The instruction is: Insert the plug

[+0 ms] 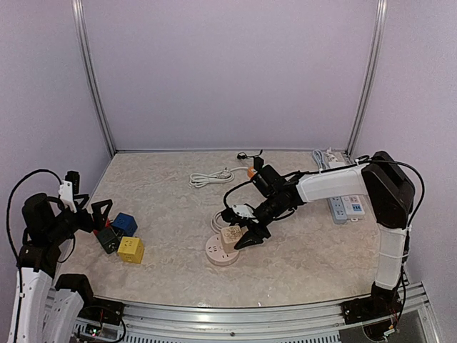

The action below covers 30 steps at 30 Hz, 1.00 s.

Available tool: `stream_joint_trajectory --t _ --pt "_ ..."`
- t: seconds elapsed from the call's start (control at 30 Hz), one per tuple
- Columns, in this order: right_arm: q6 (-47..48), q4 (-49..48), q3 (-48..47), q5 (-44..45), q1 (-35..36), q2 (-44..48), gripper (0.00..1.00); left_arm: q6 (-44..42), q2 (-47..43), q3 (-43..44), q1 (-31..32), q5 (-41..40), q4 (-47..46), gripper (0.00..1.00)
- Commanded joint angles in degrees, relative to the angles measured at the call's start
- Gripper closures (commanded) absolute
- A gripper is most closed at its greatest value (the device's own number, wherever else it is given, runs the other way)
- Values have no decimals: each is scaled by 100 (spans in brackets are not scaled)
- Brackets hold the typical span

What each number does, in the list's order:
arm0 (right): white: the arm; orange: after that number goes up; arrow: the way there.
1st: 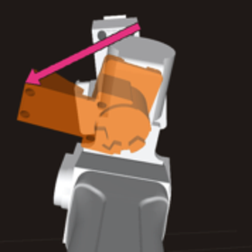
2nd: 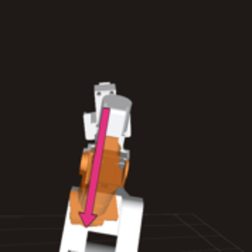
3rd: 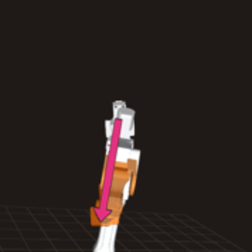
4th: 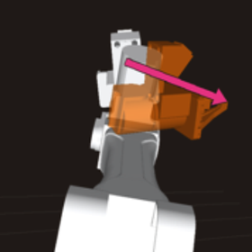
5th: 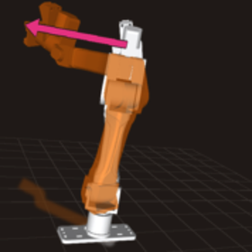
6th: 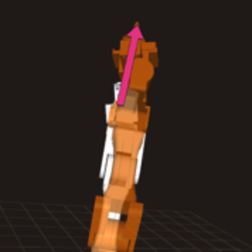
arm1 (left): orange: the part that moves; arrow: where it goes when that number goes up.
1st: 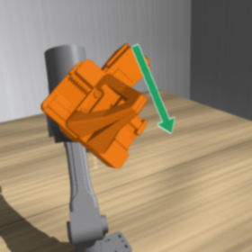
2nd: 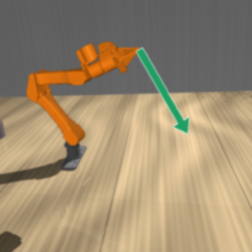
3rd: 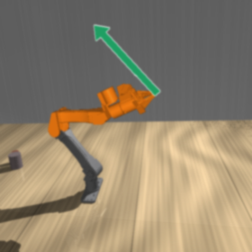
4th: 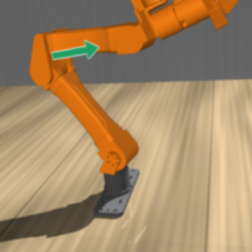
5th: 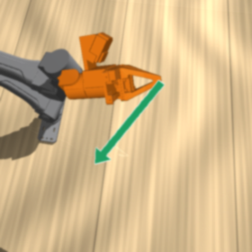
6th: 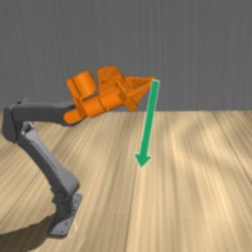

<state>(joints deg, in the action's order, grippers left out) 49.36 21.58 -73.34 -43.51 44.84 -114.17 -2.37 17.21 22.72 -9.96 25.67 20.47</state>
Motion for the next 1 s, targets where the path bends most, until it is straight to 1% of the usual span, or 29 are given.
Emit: stream_joint_trajectory --t 0.0,0.07,0.1,0.13,0.27,0.3,0.33,0.37,0.5,0.63,0.7,0.73,0.8,0.87,0.9,0.97 --pt "-96 813 350 1467 132 -671 100 35 -50 -73 -53 79 -84 1" --pt "-87 847 353 1398 132 -561 100 29 -51 -75 -31 79 -83 1" --pt "-85 846 344 1363 137 -490 97 27 -51 -75 -21 78 -92 1" --pt "-104 837 320 1328 152 -411 91 26 -59 -84 -12 78 -106 1" --pt "-220 875 109 1224 287 -144 52 10 -98 -94 11 79 -104 1" --pt "-267 825 62 1191 323 -56 36 9 -103 -94 18 78 -100 1" --pt "-337 752 39 1161 351 29 11 6 -110 -97 20 78 -103 1" --pt "-392 687 12 1131 389 124 2 1 -113 -93 28 78 -100 1" --pt "-586 441 -27 1166 530 578 0 -9 -116 -92 63 74 -96 1" --pt "-1035 -3 123 1256 546 1093 0 -10 -122 -92 86 53 -112 1" --pt "-1391 -432 347 1429 543 1450 0 -1 -118 -95 86 21 -119 1" --pt "-1657 -833 486 1597 548 1666 0 0 -116 -93 84 -3 -111 1" --pt "-2248 -1551 812 2100 540 2120 0 1 -105 -84 82 -53 -108 1" --pt "-3054 -2308 1113 2953 527 2556 0 8 -72 -46 82 -119 -103 1" --pt "-3462 -2483 1179 3453 520 2734 0 8 -70 -33 82 -175 -95 1" --pt "-4078 -2357 1093 4266 407 2948 0 31 -60 26 82 -349 -141 1"
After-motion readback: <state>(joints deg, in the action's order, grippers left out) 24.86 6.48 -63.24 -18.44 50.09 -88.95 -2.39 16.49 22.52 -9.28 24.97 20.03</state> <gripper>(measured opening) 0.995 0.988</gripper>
